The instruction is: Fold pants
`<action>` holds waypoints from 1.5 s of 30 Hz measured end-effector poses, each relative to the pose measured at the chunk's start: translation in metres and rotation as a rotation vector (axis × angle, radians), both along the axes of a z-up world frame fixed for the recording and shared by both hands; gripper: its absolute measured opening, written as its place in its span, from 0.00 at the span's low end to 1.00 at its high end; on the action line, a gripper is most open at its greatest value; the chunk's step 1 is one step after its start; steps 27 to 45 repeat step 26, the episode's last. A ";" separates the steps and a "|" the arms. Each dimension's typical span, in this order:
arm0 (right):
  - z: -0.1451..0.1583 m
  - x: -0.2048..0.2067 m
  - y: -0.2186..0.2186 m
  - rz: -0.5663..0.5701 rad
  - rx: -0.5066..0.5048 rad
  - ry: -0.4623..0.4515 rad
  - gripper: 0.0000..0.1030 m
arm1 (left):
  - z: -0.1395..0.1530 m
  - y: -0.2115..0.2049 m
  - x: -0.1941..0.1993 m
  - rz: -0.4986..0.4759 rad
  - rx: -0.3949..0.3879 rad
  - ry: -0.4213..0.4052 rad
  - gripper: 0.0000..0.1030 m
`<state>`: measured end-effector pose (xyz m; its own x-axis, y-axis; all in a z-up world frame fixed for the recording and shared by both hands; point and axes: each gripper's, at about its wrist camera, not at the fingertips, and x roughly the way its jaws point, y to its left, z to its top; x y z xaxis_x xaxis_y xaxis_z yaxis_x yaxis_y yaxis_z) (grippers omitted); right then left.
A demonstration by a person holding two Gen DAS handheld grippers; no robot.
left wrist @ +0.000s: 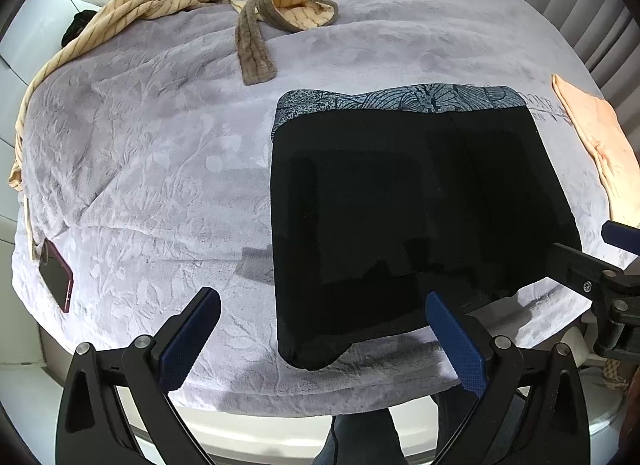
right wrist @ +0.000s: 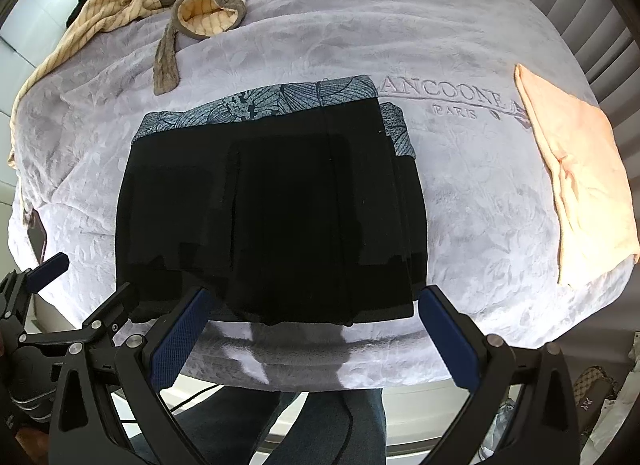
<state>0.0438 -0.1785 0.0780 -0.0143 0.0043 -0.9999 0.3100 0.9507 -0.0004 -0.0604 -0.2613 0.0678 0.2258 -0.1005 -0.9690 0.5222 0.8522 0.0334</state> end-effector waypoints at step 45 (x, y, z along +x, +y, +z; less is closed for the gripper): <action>-0.005 0.001 0.004 0.012 -0.015 0.016 1.00 | 0.002 -0.002 -0.002 -0.020 -0.028 -0.025 1.00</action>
